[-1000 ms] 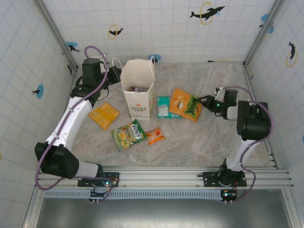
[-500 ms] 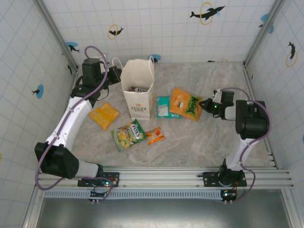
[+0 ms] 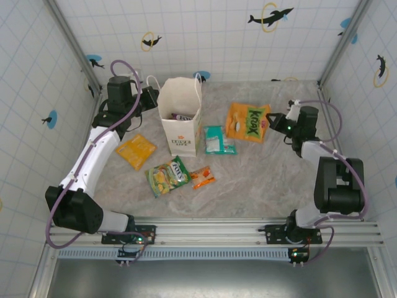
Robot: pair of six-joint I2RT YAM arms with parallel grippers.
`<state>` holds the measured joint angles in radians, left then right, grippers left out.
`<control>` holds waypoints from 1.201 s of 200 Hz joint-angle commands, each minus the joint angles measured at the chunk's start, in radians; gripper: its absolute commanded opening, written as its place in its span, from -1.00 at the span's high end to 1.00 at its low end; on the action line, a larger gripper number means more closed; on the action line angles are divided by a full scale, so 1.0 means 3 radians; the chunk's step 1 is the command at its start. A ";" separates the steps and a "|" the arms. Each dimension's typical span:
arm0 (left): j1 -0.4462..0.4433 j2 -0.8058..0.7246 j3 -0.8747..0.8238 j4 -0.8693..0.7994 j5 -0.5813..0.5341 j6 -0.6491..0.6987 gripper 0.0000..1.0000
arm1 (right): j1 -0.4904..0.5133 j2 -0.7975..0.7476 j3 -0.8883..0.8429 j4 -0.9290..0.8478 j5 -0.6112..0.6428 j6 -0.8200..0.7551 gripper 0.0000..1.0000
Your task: Place the snacks into the paper bag
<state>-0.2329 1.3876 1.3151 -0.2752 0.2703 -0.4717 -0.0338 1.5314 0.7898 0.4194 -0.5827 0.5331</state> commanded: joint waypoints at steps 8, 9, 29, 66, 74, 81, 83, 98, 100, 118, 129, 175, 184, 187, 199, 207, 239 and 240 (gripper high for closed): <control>0.0024 -0.0005 0.0039 0.0070 0.0053 -0.0001 1.00 | 0.0101 -0.0265 0.0336 -0.0010 -0.0243 0.0220 1.00; 0.0024 -0.0007 0.0039 0.0072 0.0054 0.0001 1.00 | 0.0104 -0.0271 0.0345 -0.0006 -0.0244 0.0226 1.00; 0.0025 -0.0013 0.0039 0.0073 0.0064 -0.0005 1.00 | 0.0198 -0.0413 0.0474 0.0093 -0.0257 0.0353 1.00; 0.0025 -0.0029 0.0037 0.0090 0.0081 -0.0009 1.00 | 0.0372 -0.0592 0.0736 0.0268 -0.0114 0.0575 1.00; 0.0026 -0.0033 0.0039 0.0093 0.0086 -0.0013 1.00 | 0.0416 -0.0607 0.0824 0.0238 -0.0067 0.0568 1.00; 0.0025 -0.0036 0.0040 0.0089 0.0085 -0.0008 1.00 | 0.0452 -0.0618 0.0907 0.0218 -0.0025 0.0560 1.00; 0.0025 -0.0038 0.0039 0.0090 0.0086 -0.0012 1.00 | 0.0465 -0.0620 0.0926 0.0214 -0.0016 0.0560 1.00; 0.0025 -0.0044 0.0034 0.0093 0.0086 -0.0011 1.00 | 0.0558 -0.0626 0.1086 0.0191 0.0091 0.0550 1.00; 0.0022 -0.0044 0.0034 0.0090 0.0086 -0.0012 1.00 | 0.0578 -0.0626 0.1105 0.0189 0.0104 0.0550 1.00; 0.0025 -0.0049 0.0024 0.0101 0.0096 -0.0017 1.00 | 0.0697 -0.0593 0.1319 0.0189 0.0199 0.0553 1.00; 0.0027 -0.0049 0.0020 0.0106 0.0101 -0.0027 1.00 | 0.0779 -0.0556 0.1464 0.0192 0.0237 0.0555 1.00; 0.0026 -0.0049 0.0014 0.0129 0.0107 -0.0034 1.00 | 0.1142 -0.0315 0.2133 0.0237 0.0373 0.0565 1.00; 0.0025 -0.0049 0.0014 0.0131 0.0112 -0.0038 1.00 | 0.1220 -0.0257 0.2253 0.0241 0.0388 0.0578 1.00; 0.0024 -0.0049 0.0014 0.0130 0.0112 -0.0038 1.00 | 0.1244 -0.0235 0.2295 0.0244 0.0395 0.0580 1.00; 0.0022 -0.0049 0.0014 0.0135 0.0112 -0.0038 1.00 | 0.1368 -0.0165 0.2442 0.0261 0.0412 0.0585 1.00; 0.0025 -0.0046 0.0014 0.0142 0.0112 -0.0036 1.00 | 0.1457 -0.0123 0.2514 0.0277 0.0433 0.0574 1.00; 0.0024 -0.0042 0.0003 0.0159 0.0117 -0.0036 1.00 | 0.1797 0.0036 0.2777 0.0254 0.0532 0.0439 1.00; 0.0024 -0.0040 0.0003 0.0160 0.0117 -0.0037 1.00 | 0.1806 0.0043 0.2785 0.0254 0.0534 0.0433 1.00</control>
<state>-0.2329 1.3876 1.3151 -0.2737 0.2810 -0.4747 0.4496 1.5108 1.5459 0.4599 -0.4568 0.6949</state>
